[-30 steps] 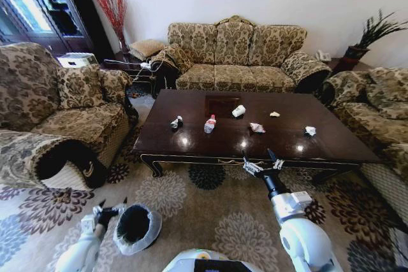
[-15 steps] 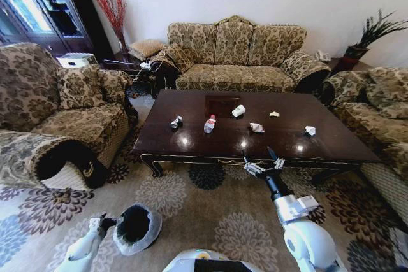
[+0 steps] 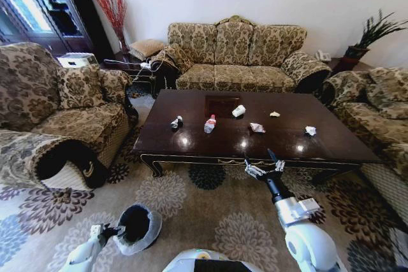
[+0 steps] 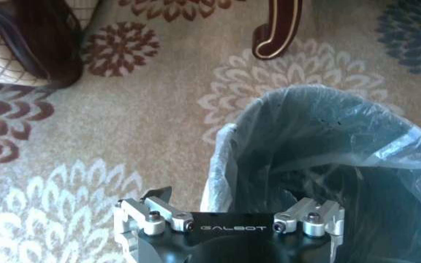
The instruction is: Move to the front of the table and place the trash on the table into the trash bin.
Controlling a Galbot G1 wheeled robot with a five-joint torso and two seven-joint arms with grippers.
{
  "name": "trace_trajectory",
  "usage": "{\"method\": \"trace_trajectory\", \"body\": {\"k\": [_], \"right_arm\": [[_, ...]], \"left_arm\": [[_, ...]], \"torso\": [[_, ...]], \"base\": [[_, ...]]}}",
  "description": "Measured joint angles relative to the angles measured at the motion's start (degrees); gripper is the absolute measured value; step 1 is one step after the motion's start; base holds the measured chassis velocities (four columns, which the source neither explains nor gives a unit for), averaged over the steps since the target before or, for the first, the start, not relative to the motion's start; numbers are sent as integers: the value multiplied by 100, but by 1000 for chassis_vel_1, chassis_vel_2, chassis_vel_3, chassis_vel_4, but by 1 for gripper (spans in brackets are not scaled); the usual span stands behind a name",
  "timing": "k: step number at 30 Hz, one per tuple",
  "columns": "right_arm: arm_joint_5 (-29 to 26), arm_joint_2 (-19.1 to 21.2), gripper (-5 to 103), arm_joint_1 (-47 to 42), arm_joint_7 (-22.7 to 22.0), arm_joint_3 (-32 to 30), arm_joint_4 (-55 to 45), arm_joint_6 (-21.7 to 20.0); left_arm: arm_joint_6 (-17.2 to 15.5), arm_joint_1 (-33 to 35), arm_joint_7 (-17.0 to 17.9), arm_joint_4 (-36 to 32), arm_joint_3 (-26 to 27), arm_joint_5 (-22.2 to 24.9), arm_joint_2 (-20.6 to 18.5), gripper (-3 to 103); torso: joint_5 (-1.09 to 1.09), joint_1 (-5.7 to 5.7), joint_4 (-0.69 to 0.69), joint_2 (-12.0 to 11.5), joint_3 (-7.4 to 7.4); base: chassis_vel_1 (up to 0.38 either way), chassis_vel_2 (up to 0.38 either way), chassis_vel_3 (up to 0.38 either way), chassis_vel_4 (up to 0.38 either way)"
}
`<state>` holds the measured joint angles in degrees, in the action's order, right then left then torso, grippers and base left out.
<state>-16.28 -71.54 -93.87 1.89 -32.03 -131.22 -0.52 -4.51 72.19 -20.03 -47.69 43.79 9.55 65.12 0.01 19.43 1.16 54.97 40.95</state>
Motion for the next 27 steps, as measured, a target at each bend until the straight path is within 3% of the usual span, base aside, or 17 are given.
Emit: {"method": "trace_trajectory", "body": {"k": [9,16,23,27], "right_arm": [[26,8,100,-196,-68,-81,-4,13],[34,-41,100,-210,-133,-81,35,24],[37,-72,100,-249,-176,-83,47,19],[40,-84,100,-268,-208,-93,44,19]], "left_arm": [[448,-739,-52,1061,-19,-295,123,98],[605,-1111,223,1625,-18,-619,152,92],[722,-1447,402,2126,4,-1090,222,73],[725,-1610,432,2360,38,-1301,234,56]], "torso": [[0,0,-1,0,0],[0,0,0,0,0],[-1,0,0,0,0],[6,0,1,1,0]], "base": [[0,0,0,0],[0,0,0,0],[0,0,0,0],[0,0,0,0]]}}
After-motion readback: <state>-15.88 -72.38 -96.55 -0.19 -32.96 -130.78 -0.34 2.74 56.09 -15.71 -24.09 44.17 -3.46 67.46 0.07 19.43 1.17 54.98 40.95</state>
